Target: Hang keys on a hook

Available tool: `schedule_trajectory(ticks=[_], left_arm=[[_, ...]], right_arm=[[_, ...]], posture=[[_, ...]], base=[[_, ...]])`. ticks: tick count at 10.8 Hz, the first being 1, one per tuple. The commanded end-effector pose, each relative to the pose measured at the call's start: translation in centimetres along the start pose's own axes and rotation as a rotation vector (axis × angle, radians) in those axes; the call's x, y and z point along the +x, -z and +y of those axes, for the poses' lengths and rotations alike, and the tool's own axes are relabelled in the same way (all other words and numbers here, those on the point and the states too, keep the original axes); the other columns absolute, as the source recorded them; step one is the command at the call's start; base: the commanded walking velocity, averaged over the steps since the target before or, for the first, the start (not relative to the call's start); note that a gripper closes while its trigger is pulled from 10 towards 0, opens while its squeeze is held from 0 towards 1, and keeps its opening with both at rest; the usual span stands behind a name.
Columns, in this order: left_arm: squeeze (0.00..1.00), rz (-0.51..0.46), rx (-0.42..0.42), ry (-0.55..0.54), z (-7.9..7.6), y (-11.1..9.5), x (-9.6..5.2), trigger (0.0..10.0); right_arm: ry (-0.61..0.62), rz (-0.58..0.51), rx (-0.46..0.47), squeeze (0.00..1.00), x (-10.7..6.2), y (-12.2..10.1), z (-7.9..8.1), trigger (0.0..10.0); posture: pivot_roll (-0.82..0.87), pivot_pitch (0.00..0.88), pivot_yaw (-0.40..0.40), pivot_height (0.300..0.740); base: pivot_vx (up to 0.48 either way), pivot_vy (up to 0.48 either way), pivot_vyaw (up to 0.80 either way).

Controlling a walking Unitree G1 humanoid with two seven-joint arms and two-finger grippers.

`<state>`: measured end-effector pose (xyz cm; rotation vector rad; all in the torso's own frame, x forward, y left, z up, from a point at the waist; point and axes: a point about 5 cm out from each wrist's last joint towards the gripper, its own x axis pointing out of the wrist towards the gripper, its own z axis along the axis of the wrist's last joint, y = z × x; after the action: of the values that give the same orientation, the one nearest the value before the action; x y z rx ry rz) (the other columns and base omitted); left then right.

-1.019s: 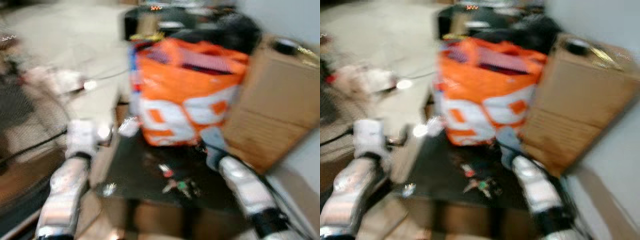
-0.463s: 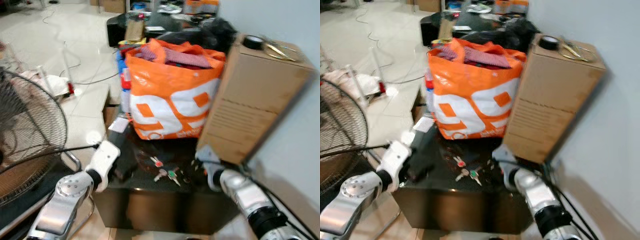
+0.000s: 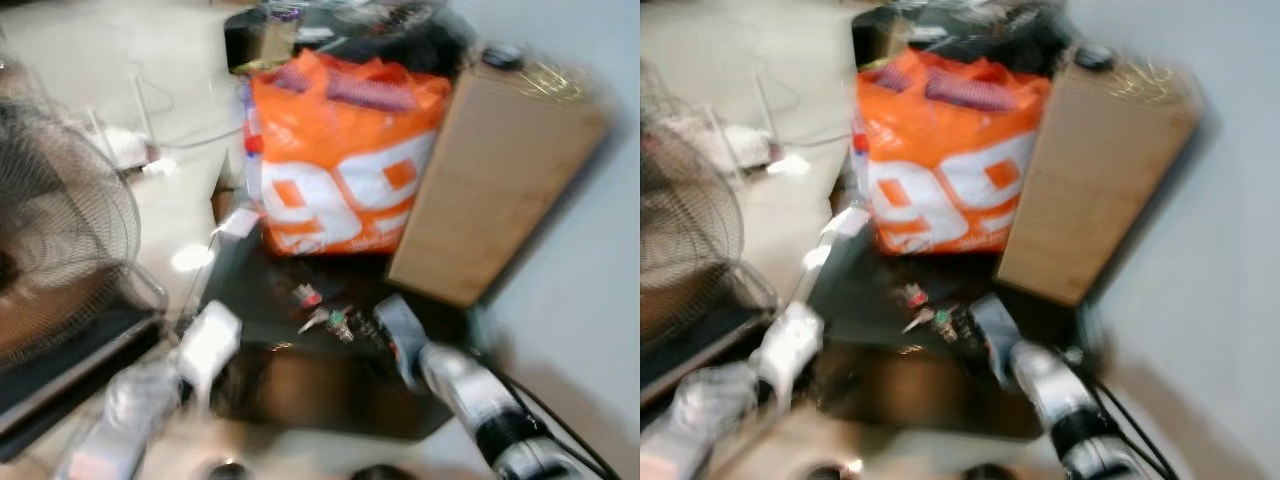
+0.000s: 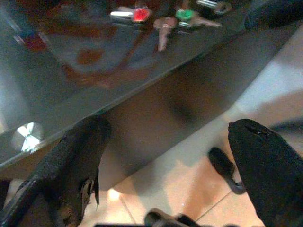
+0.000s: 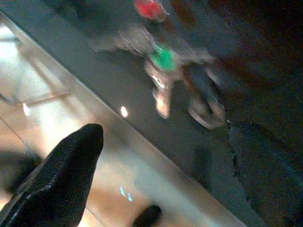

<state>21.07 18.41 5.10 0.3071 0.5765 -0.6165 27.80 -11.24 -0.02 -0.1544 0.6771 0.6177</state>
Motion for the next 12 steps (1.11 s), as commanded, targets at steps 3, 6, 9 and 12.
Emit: schedule_trajectory(ticks=[3,6,9,12], left_arm=[[0.60,-0.179,0.007,-0.199,1.2,-2.6,-0.4,10.0],[0.58,-0.392,-0.112,-0.378,1.8,-4.7,-1.1,10.0],[0.53,-0.467,-0.112,-0.492,2.5,-5.7,-1.9,10.0],[0.56,-0.512,-0.114,-0.528,2.8,-6.3,-2.2,10.0]], right_arm=[[0.016,-0.117,0.127,0.00,-1.2,-0.5,-0.8,10.0],[0.098,-0.381,0.306,0.00,-4.5,-2.3,-1.9,10.0],[0.334,-0.404,0.168,0.00,-6.5,-1.8,-2.7,10.0],[0.354,-0.543,0.276,0.00,-8.1,-2.6,-1.9,10.0]], posture=[[-0.08,0.082,-0.076,0.740],[-0.07,0.055,-0.057,0.740],[-0.07,0.023,-0.039,0.740],[-0.06,0.004,-0.016,0.740]], base=[[0.000,0.000,0.00],[0.000,0.000,0.00],[0.000,0.000,0.00],[0.086,0.000,0.00]])
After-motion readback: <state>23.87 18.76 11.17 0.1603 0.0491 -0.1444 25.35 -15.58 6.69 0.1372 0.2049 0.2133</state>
